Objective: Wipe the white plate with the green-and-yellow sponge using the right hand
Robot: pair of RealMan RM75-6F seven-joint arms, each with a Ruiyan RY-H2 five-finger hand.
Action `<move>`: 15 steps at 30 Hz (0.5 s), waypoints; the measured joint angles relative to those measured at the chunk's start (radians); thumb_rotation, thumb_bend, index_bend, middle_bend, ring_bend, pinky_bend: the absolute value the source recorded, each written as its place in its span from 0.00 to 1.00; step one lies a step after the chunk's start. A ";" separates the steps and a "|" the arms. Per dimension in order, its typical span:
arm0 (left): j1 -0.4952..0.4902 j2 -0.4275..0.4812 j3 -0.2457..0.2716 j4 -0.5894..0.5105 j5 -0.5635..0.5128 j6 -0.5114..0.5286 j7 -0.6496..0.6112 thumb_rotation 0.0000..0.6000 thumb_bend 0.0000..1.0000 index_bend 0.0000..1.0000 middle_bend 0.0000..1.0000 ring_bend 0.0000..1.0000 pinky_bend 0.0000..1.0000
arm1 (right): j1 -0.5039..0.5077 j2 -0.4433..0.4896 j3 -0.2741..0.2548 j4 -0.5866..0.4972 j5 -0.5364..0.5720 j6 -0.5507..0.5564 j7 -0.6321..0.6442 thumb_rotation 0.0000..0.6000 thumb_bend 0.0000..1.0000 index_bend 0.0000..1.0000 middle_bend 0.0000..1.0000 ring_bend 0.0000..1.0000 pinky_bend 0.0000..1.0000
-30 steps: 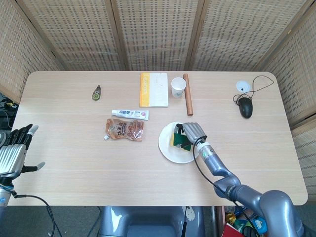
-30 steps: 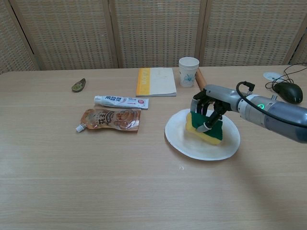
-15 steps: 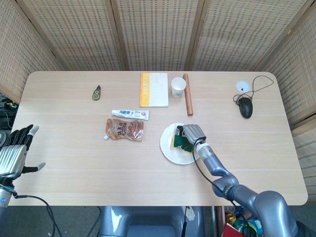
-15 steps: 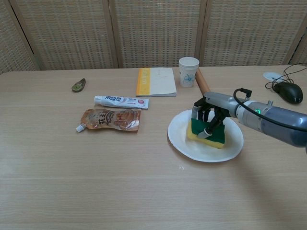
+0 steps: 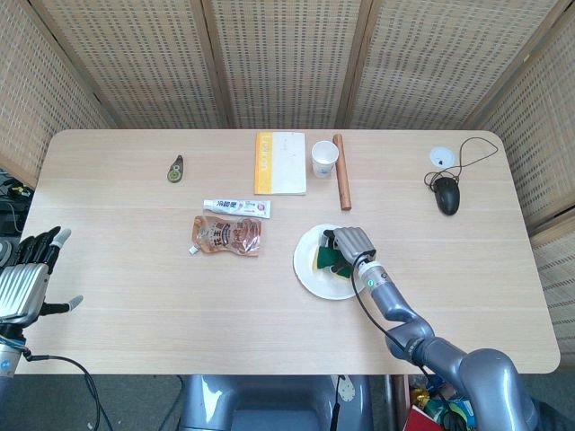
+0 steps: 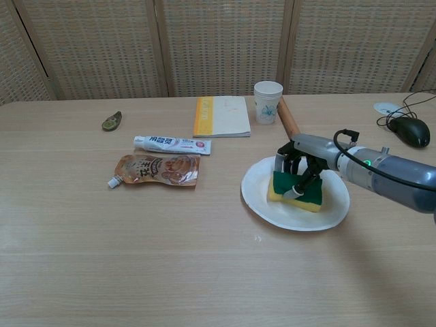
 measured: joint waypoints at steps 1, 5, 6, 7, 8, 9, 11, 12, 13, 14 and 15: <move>0.000 0.000 0.000 0.000 0.001 0.001 0.000 1.00 0.00 0.00 0.00 0.00 0.00 | 0.000 0.000 -0.002 0.000 -0.003 0.000 0.002 1.00 0.21 0.49 0.53 0.42 0.68; 0.003 0.000 0.002 -0.003 0.006 0.006 0.000 1.00 0.00 0.00 0.00 0.00 0.00 | -0.003 0.006 -0.007 -0.007 -0.017 0.012 0.016 1.00 0.21 0.49 0.53 0.42 0.68; 0.004 0.001 0.002 -0.004 0.006 0.007 -0.001 1.00 0.00 0.00 0.00 0.00 0.00 | -0.004 0.011 -0.007 -0.016 -0.021 0.019 0.023 1.00 0.21 0.49 0.53 0.42 0.68; 0.004 0.001 0.003 -0.004 0.007 0.008 -0.002 1.00 0.00 0.00 0.00 0.00 0.00 | -0.005 0.015 -0.007 -0.024 -0.025 0.024 0.027 1.00 0.21 0.49 0.53 0.42 0.68; 0.005 0.001 0.003 -0.005 0.008 0.009 -0.003 1.00 0.00 0.00 0.00 0.00 0.00 | -0.005 0.021 -0.007 -0.033 -0.029 0.031 0.031 1.00 0.21 0.49 0.53 0.42 0.68; 0.005 0.002 0.003 -0.005 0.009 0.010 -0.004 1.00 0.00 0.00 0.00 0.00 0.00 | -0.006 0.030 -0.006 -0.047 -0.035 0.041 0.035 1.00 0.21 0.49 0.53 0.42 0.68; 0.006 0.004 0.003 -0.007 0.011 0.012 -0.006 1.00 0.00 0.00 0.00 0.00 0.00 | -0.007 0.047 -0.005 -0.074 -0.044 0.057 0.040 1.00 0.21 0.49 0.53 0.42 0.68; 0.007 0.005 0.003 -0.008 0.013 0.013 -0.007 1.00 0.00 0.00 0.00 0.00 0.00 | -0.008 0.061 -0.003 -0.097 -0.049 0.069 0.043 1.00 0.21 0.49 0.53 0.42 0.68; 0.007 0.005 0.004 -0.008 0.014 0.013 -0.008 1.00 0.00 0.00 0.00 0.00 0.00 | -0.009 0.073 -0.001 -0.117 -0.053 0.079 0.045 1.00 0.21 0.49 0.53 0.42 0.68; 0.008 0.006 0.004 -0.008 0.016 0.014 -0.010 1.00 0.00 0.00 0.00 0.00 0.00 | -0.009 0.088 0.002 -0.140 -0.058 0.090 0.046 1.00 0.21 0.49 0.53 0.42 0.68; 0.008 0.008 0.005 -0.009 0.019 0.014 -0.013 1.00 0.00 0.00 0.00 0.00 0.00 | -0.011 0.114 0.007 -0.178 -0.068 0.110 0.046 1.00 0.21 0.49 0.53 0.42 0.68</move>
